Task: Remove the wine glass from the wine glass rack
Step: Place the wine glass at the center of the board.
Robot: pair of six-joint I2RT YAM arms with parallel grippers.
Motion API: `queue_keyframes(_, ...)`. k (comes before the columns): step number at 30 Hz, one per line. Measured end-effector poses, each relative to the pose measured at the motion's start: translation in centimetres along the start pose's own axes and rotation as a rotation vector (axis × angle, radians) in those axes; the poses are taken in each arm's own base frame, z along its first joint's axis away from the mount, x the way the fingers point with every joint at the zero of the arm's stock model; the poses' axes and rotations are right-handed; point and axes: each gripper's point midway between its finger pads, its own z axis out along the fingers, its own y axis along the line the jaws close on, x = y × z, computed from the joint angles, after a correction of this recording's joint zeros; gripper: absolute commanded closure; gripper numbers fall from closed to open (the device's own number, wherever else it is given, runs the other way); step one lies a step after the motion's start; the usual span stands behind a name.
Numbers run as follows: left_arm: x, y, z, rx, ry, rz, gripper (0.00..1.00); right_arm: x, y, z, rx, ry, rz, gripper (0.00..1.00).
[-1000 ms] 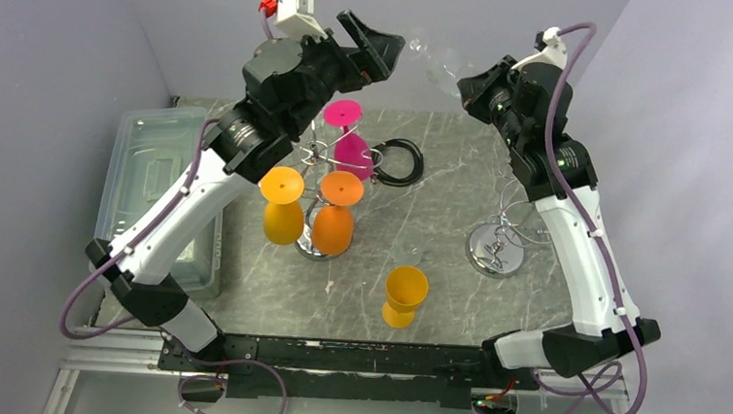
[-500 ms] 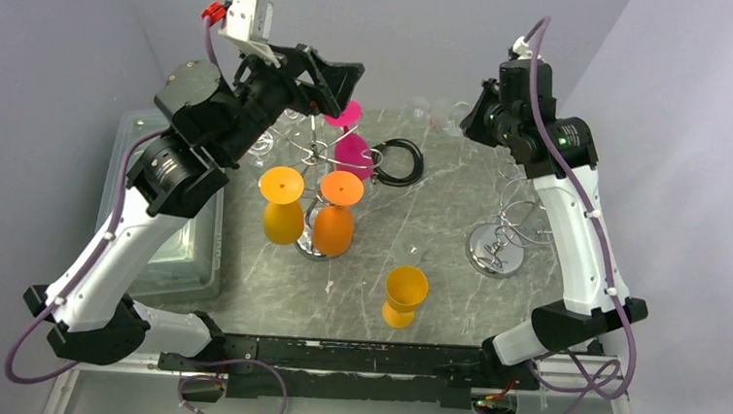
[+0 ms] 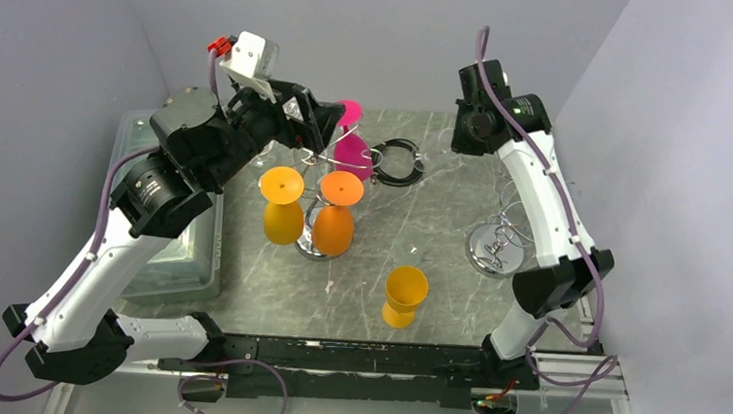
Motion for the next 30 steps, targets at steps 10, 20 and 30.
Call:
queue_keyframes(10,0.9,1.8,-1.4,-0.069,0.036,0.065,0.01,2.2,-1.0,5.8,0.121,0.154,-0.099,1.0)
queue_keyframes(20,2.1,3.1,-1.4,-0.131,0.083,0.111,0.0,3.0,-2.5,7.5,0.137,0.214,-0.111,1.0)
queue_keyframes(30,3.0,3.5,-1.0,-0.148,0.109,0.13,0.01,5.9,-2.4,10.5,0.137,0.321,-0.145,1.0)
